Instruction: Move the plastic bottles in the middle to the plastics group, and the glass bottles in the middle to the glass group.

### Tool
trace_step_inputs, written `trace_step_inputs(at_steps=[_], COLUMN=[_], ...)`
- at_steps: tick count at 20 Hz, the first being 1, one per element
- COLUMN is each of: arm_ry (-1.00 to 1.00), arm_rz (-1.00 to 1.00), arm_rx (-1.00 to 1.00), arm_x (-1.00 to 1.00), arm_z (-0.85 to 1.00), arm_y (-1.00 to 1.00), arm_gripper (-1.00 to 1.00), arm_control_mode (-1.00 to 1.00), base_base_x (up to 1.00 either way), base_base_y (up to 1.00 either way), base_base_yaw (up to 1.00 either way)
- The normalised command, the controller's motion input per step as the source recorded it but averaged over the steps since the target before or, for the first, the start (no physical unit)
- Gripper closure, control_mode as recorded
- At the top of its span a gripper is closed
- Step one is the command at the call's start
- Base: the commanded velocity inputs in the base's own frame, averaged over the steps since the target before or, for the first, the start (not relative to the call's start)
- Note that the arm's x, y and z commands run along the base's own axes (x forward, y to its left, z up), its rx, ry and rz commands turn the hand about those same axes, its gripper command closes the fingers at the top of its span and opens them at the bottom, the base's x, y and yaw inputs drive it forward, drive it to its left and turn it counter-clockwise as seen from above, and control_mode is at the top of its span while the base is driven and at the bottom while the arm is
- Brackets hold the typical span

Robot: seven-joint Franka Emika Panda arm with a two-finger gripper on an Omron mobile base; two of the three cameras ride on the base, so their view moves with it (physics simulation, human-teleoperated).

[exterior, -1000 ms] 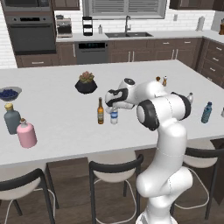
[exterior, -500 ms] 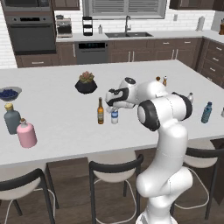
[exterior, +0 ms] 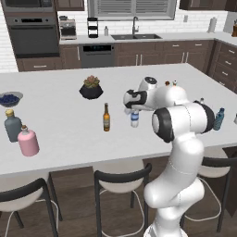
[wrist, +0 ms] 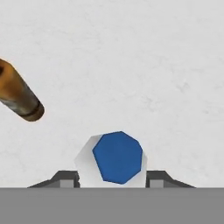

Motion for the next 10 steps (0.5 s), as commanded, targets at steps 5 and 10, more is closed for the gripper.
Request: trace_step_inputs(at_steps=[5, 10], arm_ry=[0.08, 0.04], arm_rz=[-0.3, -0.3], arm_rx=[0.01, 0.05], arm_x=[-0.03, 0.0], arm_z=[0.09, 0.06], arm_y=[-0.88, -0.62], arm_gripper=[1.0, 1.0], arm_control_mode=[-1.0, -1.0], base_base_x=[0.0, 0.0], base_base_y=[0.0, 0.0], base_base_yaw=[0.0, 0.0])
